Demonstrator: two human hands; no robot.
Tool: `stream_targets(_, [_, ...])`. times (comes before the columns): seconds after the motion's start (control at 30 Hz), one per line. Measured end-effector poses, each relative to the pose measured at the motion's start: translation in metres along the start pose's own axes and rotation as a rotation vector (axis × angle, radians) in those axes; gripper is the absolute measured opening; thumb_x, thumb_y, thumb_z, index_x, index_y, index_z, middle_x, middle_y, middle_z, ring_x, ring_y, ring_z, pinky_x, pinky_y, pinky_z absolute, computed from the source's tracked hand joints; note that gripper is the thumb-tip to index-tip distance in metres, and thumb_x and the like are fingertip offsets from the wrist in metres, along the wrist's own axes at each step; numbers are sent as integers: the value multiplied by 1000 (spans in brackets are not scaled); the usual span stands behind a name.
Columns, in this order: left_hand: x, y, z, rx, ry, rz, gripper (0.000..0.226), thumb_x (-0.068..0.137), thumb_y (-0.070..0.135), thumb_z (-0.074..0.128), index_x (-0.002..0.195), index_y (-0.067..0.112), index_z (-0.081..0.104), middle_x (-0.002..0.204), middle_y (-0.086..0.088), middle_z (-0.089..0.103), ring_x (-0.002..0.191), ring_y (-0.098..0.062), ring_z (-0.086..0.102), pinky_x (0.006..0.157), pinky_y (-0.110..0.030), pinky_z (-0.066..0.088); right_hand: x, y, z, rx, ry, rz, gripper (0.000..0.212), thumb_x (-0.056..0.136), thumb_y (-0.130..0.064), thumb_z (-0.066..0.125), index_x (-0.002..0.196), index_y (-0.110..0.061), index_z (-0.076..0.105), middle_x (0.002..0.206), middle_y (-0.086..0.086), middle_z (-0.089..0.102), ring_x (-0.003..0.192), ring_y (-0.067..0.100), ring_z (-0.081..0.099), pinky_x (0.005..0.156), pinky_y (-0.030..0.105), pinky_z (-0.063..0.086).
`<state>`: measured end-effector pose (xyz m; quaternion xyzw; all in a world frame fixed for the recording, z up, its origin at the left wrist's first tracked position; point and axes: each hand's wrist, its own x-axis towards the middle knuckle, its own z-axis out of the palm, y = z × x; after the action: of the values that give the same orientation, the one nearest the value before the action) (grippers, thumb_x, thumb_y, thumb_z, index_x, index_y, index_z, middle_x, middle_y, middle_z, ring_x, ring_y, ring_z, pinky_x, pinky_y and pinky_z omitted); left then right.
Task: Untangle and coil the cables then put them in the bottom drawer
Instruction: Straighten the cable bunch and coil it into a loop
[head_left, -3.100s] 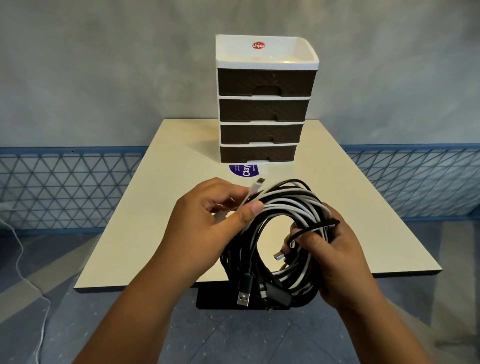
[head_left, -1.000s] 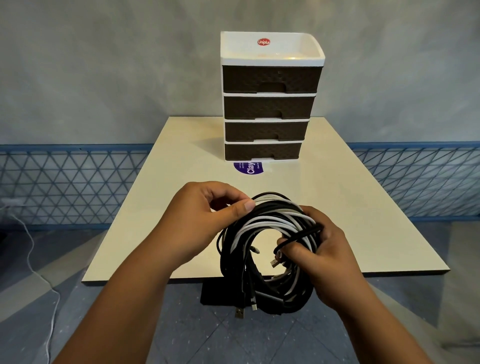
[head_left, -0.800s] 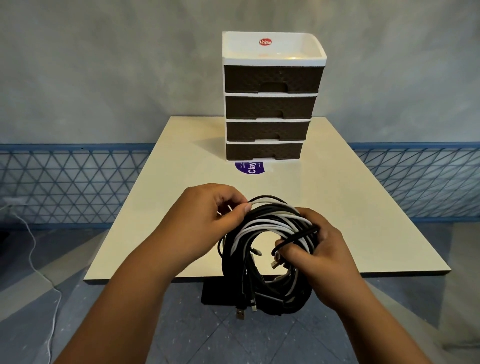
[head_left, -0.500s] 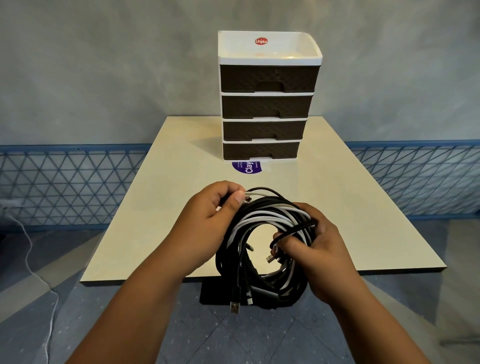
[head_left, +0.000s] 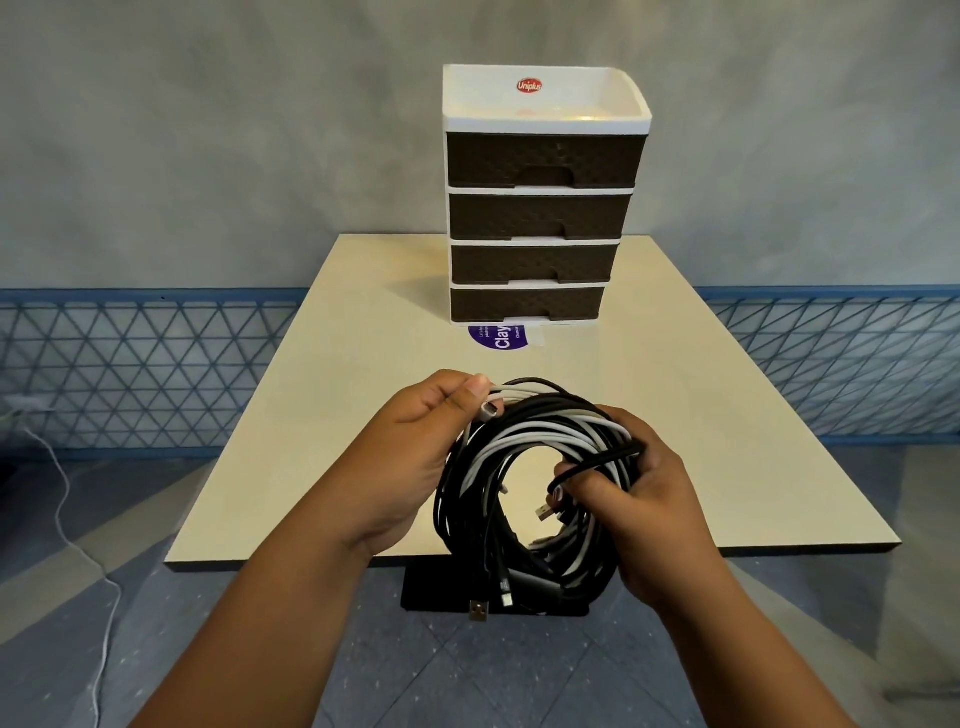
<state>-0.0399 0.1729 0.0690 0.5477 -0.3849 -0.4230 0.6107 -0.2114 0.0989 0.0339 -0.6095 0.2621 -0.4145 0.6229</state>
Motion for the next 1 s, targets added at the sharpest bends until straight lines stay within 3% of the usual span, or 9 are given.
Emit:
stream_targets(0.13, [-2,5,3,57,-8,49,36,87,34,56,104,4,64,87,-4,65,79,-12,60,70,-20,52,2,1,0,34,20,-27,37,71,0,62,91,-29,71,73,3,69,63,19,65,60,31,54])
stream_targets(0.23, [-3,8,-1,161,20,119,34,86,36,56,116,20,62,96,-2,63,81,-3,60,67,-14,47,2,2,-3,91,59,-29,31,73,0,61,89,-25,70,68,8,65,60,25,62,59,45,56])
stream_targets(0.37, [-7,17,-16,149,9,69,26,99,21,47,114,12,66,102,-1,74,94,-12,67,82,-27,52,3,0,-12,147,139,6,26,76,4,61,91,-17,66,64,9,61,56,26,62,56,39,55])
stream_targets(0.5, [-13,21,-29,251,-85,46,23,91,4,60,109,14,69,106,0,75,102,-15,68,90,-27,55,3,-4,-17,167,112,1,23,76,-2,60,96,-11,63,64,9,60,57,25,62,56,38,55])
stream_targets(0.6, [-14,23,-34,283,-68,18,29,87,-3,65,110,13,68,103,-3,75,101,-15,69,85,-23,54,1,-5,-16,193,80,10,24,76,-2,58,99,-7,61,64,10,58,57,26,60,57,39,55])
stream_targets(0.8, [-17,25,-37,374,-51,0,23,90,2,65,108,16,69,96,-2,74,88,-16,68,73,-23,54,0,-6,-13,205,65,25,24,75,-2,59,98,-8,62,67,11,57,59,29,59,60,43,54])
stream_targets(1.0, [-20,26,-42,185,-56,-46,26,90,-6,57,106,11,70,94,-3,74,88,-13,66,73,-22,54,-1,-4,-14,190,71,22,25,75,-2,59,100,-2,59,70,12,56,60,28,58,66,49,51])
